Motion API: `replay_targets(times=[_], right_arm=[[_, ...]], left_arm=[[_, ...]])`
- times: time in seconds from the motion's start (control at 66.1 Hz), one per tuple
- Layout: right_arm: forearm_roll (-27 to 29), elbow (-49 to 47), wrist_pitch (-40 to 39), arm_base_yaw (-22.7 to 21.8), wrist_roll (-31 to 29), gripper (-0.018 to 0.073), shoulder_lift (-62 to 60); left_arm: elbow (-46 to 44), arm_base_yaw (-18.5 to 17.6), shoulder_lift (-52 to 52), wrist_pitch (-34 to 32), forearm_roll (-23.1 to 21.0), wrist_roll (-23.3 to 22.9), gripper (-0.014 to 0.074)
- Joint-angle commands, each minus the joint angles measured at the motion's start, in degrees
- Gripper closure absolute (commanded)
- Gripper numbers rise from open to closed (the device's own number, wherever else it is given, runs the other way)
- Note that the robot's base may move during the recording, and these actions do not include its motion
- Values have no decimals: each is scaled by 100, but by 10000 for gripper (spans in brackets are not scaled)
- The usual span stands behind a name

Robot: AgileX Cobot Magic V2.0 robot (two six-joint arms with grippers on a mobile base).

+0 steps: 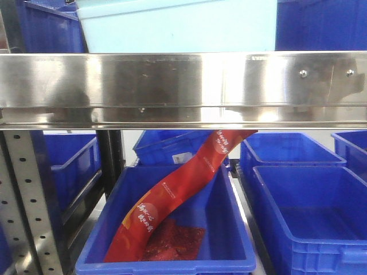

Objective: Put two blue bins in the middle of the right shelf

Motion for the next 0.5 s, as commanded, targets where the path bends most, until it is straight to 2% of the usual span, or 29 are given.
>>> replay_targets(times=[0.0, 0.076, 0.484], right_arm=[[31, 11, -110, -6, -17, 725, -16], [31, 11, -110, -6, -17, 725, -16], [31, 11, -110, -6, -17, 725, -16]], left_arm=[[-6, -260, -37, -3, 56, 24, 707], [-6, -390, -37, -3, 67, 24, 707], [-6, -262, -37, 324, -47, 13, 707]])
